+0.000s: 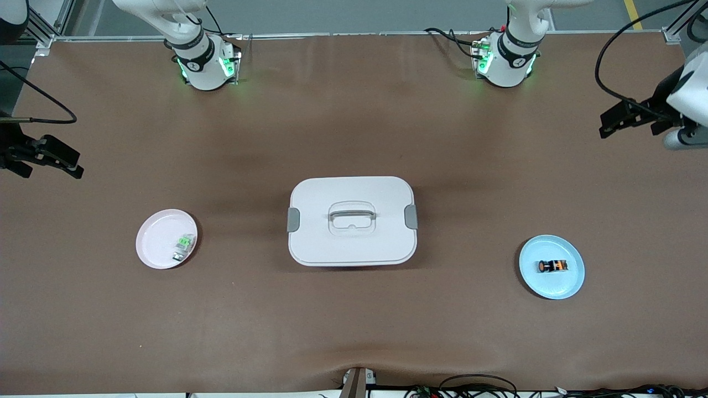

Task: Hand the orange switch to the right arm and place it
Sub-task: 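Reach the left gripper toward the orange switch on the blue plate, then lower the left gripper and grasp the orange-and-black switch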

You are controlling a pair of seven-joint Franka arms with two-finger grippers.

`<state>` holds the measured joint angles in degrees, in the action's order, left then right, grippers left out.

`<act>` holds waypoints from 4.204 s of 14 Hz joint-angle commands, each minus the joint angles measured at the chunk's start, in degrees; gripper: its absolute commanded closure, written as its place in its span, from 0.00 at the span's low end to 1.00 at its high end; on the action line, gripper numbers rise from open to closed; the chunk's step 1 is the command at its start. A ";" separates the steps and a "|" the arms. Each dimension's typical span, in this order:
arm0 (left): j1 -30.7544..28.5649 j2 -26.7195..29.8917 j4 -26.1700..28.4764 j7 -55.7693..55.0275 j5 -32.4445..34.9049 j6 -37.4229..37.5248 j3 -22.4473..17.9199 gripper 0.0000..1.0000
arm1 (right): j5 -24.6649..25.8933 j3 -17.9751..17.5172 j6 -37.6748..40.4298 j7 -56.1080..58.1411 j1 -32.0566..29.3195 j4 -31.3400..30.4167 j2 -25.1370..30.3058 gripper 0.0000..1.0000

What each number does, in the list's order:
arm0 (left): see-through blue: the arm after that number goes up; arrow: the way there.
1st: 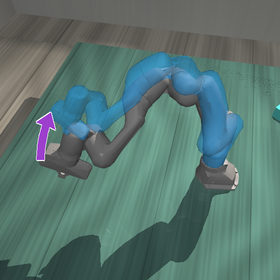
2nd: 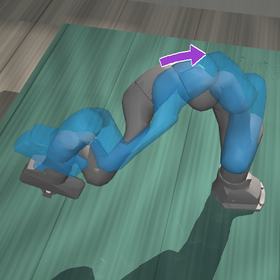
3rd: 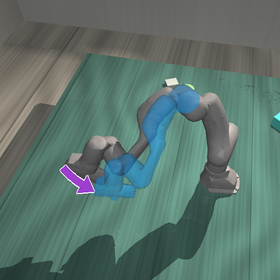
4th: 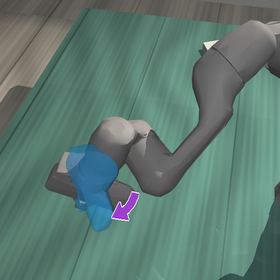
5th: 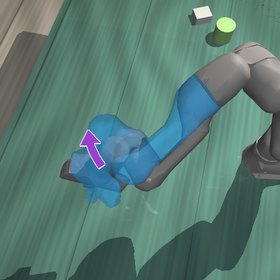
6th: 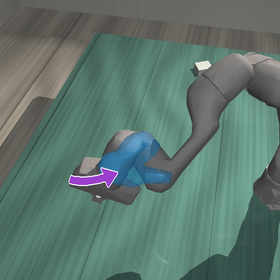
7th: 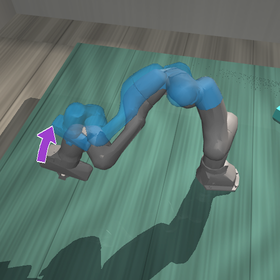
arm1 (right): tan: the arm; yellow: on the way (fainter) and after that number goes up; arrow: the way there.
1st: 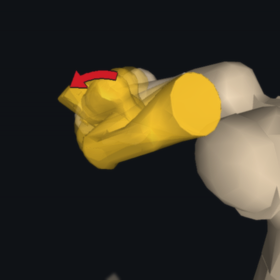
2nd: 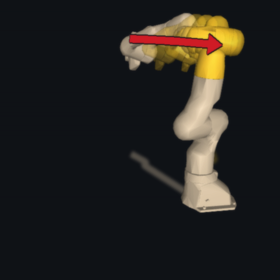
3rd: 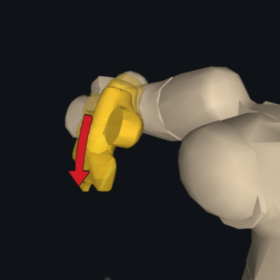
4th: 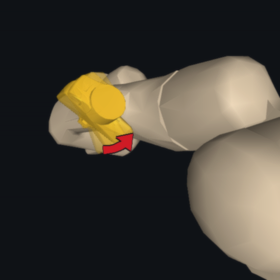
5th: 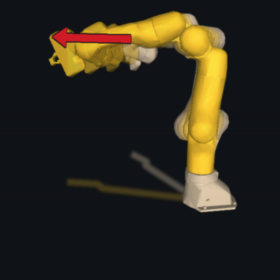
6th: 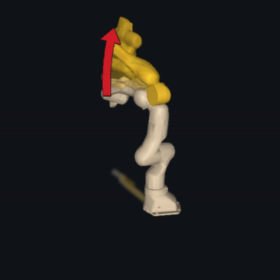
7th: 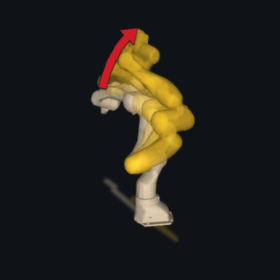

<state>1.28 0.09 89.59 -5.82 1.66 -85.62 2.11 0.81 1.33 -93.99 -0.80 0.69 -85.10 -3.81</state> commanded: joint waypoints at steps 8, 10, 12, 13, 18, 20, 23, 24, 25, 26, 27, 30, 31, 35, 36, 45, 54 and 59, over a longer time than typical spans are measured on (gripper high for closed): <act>-2.34 -12.64 -1.26 0.72 1.06 -13.16 -0.88 0.00 | -0.10 -0.10 -0.15 -0.17 0.01 -1.47 1.53 0.00; -2.25 -15.54 -0.56 0.81 1.59 -17.46 -0.97 0.00 | -0.10 -0.10 -0.23 -0.26 0.10 -1.47 1.53 0.00; -2.25 -17.31 1.28 0.72 3.78 -21.76 -0.88 0.00 | -0.10 -0.10 -0.23 -0.17 0.01 -1.47 1.53 0.00; -2.25 -17.92 2.60 0.72 3.79 -24.40 -0.88 0.00 | -0.10 -0.10 -0.23 -0.17 0.01 -1.47 1.53 0.00; -2.34 -23.63 6.03 0.19 3.70 -35.48 -0.88 0.00 | -0.10 -0.10 -0.23 -0.26 0.10 -1.47 1.44 0.00; -2.86 -26.44 5.95 0.19 3.70 -39.08 -0.79 0.00 | -0.10 -0.10 -0.23 -0.26 0.01 -1.47 1.44 0.00; -2.95 -30.14 5.95 0.19 3.79 -44.10 -0.79 0.00 | -0.10 -0.10 -0.23 -0.26 0.10 -1.47 1.44 0.00; -3.04 -31.10 5.95 0.19 3.79 -45.15 -0.79 0.00 | -0.10 -0.10 -0.15 -0.26 0.01 -1.47 1.44 0.00; -3.04 -32.16 5.95 0.19 3.70 -46.21 -0.79 0.00 | -0.10 -0.10 -0.14 -0.26 0.01 -1.47 1.44 0.00; -3.13 -33.04 6.04 0.19 3.70 -47.26 -0.79 0.00 | -0.10 -0.10 -0.14 -0.26 0.01 -1.47 1.44 0.00; -3.39 -34.09 6.04 0.46 3.70 -48.14 -0.79 0.00 | -0.10 -0.10 -0.14 -0.26 0.01 -1.47 1.44 0.00; -4.53 -35.76 5.95 1.16 3.79 -50.17 -0.79 0.00 | -0.10 -0.10 -0.14 -0.26 0.01 -1.47 1.44 0.00; -4.45 -36.38 6.04 1.16 3.79 -51.31 -0.79 0.00 | -0.10 -0.10 -0.14 -0.26 0.01 -1.47 1.44 0.00; -4.45 -38.58 5.77 1.07 3.79 -54.56 -0.79 0.00 | -0.10 -0.10 0.03 -0.26 -0.17 -1.47 1.35 0.00; -4.45 -39.02 5.69 1.07 3.79 -54.92 -0.79 0.00 | -0.10 -0.10 0.03 -0.26 -0.17 -1.56 1.44 0.00; -4.36 -41.04 5.86 1.16 3.70 -57.03 -0.70 0.00 | -0.10 -0.10 0.21 -0.26 -0.26 -1.56 1.35 0.00; -4.27 -42.27 5.95 2.48 3.79 -57.03 -0.70 0.12 | -0.10 -0.10 0.21 -0.26 -0.26 -1.56 1.35 0.00; -4.45 -41.93 6.04 2.57 3.79 -56.77 -0.70 0.62 | -0.10 -0.10 0.21 -0.34 -0.26 -1.56 1.35 0.00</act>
<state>-2.96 -41.96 95.72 -3.80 4.44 -141.96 1.36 0.81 1.36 -93.70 -0.80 0.67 -85.28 -3.80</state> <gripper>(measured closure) 0.278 0.000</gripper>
